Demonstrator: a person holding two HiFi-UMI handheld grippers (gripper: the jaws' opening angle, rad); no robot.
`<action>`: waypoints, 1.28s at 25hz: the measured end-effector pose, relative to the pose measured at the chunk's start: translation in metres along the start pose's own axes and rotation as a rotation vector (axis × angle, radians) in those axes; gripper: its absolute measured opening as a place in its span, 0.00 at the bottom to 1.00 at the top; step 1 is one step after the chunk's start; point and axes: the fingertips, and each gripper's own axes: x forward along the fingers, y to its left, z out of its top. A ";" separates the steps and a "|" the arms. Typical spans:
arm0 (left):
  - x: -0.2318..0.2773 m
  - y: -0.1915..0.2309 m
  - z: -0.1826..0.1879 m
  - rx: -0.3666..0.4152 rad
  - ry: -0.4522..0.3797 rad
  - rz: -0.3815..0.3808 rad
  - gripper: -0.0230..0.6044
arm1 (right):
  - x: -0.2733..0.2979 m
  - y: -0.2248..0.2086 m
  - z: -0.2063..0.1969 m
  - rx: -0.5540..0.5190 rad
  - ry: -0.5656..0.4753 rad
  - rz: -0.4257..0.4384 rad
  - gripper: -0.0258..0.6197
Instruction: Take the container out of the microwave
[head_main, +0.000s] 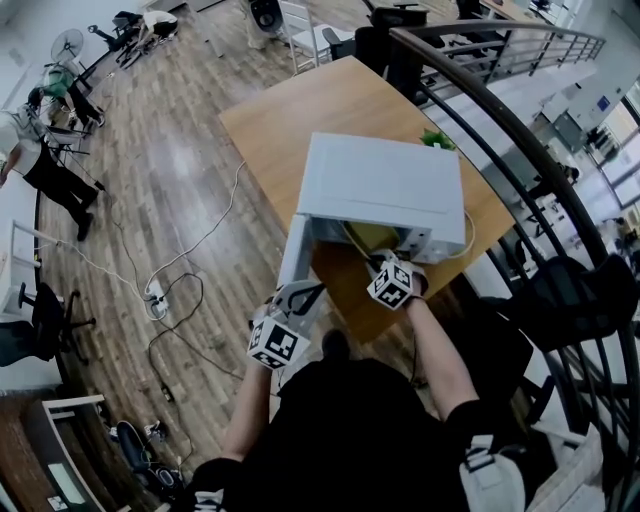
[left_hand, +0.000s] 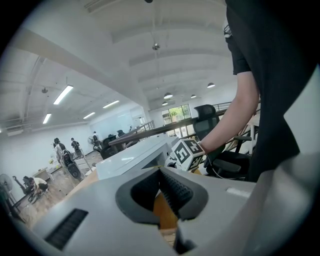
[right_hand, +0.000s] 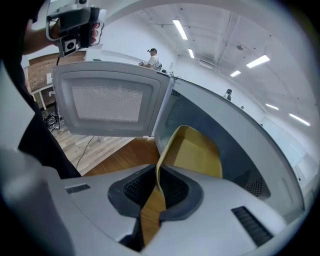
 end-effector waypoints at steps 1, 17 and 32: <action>0.000 -0.004 0.002 0.000 0.001 0.003 0.04 | -0.004 0.001 -0.003 -0.001 0.001 0.002 0.08; -0.002 -0.068 0.036 0.020 0.009 0.022 0.04 | -0.052 0.024 -0.037 -0.015 -0.014 0.018 0.08; -0.015 -0.129 0.047 0.004 0.037 0.039 0.04 | -0.089 0.058 -0.062 -0.042 -0.038 0.042 0.08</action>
